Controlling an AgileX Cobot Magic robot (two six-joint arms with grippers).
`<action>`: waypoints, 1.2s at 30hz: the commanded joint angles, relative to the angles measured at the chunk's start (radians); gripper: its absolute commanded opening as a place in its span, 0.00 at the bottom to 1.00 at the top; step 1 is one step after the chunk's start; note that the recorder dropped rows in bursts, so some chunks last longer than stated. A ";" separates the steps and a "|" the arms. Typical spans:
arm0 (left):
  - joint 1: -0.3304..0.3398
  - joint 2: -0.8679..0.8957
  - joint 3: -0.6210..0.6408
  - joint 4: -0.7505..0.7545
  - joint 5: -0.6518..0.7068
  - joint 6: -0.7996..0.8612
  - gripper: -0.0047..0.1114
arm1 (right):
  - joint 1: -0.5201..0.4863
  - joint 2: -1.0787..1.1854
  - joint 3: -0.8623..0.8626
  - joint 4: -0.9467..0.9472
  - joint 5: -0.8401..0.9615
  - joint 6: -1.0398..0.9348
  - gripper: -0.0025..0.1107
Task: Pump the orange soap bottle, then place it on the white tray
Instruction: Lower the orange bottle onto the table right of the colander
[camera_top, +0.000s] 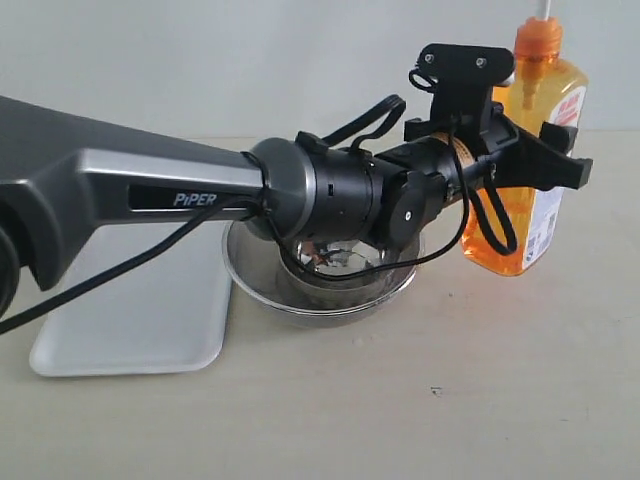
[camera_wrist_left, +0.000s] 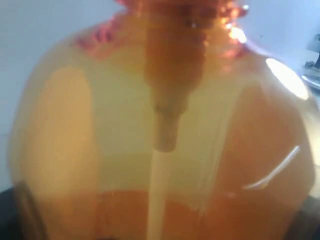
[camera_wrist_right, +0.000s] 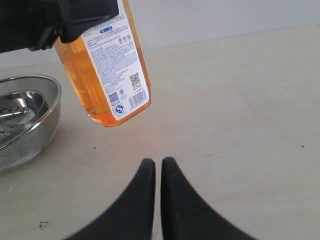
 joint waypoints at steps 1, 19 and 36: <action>-0.012 -0.024 -0.022 -0.037 -0.105 0.070 0.08 | -0.005 -0.004 -0.001 0.001 -0.013 -0.006 0.02; -0.018 -0.024 0.048 -0.366 -0.166 0.307 0.08 | -0.005 -0.004 -0.001 0.001 -0.013 -0.006 0.02; -0.034 -0.002 0.103 -0.363 -0.219 0.312 0.35 | -0.005 -0.004 -0.001 0.001 -0.013 -0.006 0.02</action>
